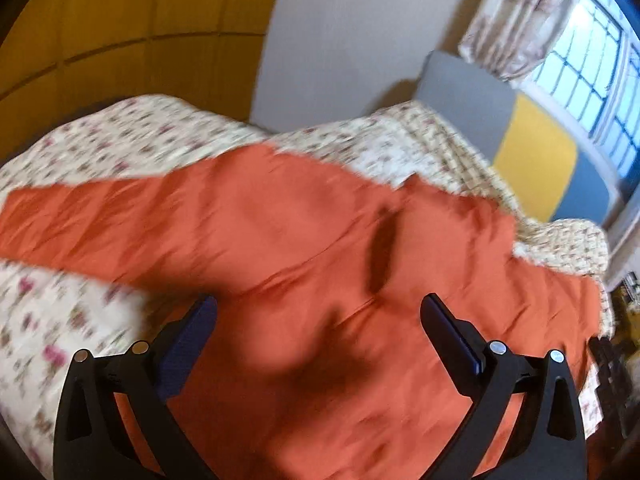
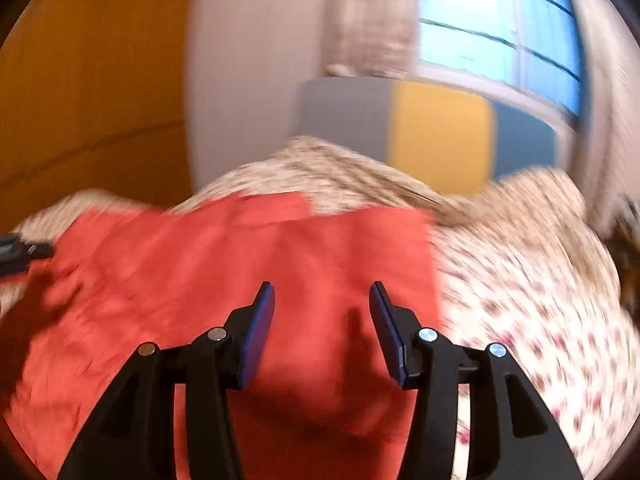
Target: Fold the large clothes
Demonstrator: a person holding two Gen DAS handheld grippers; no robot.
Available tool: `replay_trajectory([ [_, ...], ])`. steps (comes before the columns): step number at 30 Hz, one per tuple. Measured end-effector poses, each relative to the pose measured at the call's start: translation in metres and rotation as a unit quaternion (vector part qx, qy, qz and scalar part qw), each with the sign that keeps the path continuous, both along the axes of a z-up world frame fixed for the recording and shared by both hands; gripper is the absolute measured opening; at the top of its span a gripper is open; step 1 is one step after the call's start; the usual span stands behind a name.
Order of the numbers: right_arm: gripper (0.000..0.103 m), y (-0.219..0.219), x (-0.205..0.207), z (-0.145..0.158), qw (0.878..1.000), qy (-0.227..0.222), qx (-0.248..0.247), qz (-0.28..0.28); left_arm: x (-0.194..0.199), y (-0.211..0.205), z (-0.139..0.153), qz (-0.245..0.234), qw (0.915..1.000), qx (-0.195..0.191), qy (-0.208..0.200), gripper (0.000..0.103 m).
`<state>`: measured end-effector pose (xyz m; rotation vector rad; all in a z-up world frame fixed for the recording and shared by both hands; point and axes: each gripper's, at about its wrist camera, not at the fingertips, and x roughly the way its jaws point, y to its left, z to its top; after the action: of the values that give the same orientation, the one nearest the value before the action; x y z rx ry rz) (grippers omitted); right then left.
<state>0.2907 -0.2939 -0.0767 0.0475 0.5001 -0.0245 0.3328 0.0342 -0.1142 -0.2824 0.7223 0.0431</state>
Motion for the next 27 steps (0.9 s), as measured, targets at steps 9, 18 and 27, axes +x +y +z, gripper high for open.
replay_trajectory([
  [9,0.026,-0.064,0.051,-0.004,0.995,0.045,0.066,-0.065,0.099,-0.057,-0.037,-0.094,0.9924,0.005,0.079,0.051],
  [18,0.029,-0.049,0.094,-0.067,0.987,0.143,0.068,-0.021,0.054,-0.048,-0.049,-0.079,0.9962,0.004,0.034,0.024],
  [27,0.034,-0.049,0.087,-0.073,0.989,0.134,0.052,-0.045,0.027,-0.041,-0.033,-0.038,0.9990,0.024,0.009,0.078],
])
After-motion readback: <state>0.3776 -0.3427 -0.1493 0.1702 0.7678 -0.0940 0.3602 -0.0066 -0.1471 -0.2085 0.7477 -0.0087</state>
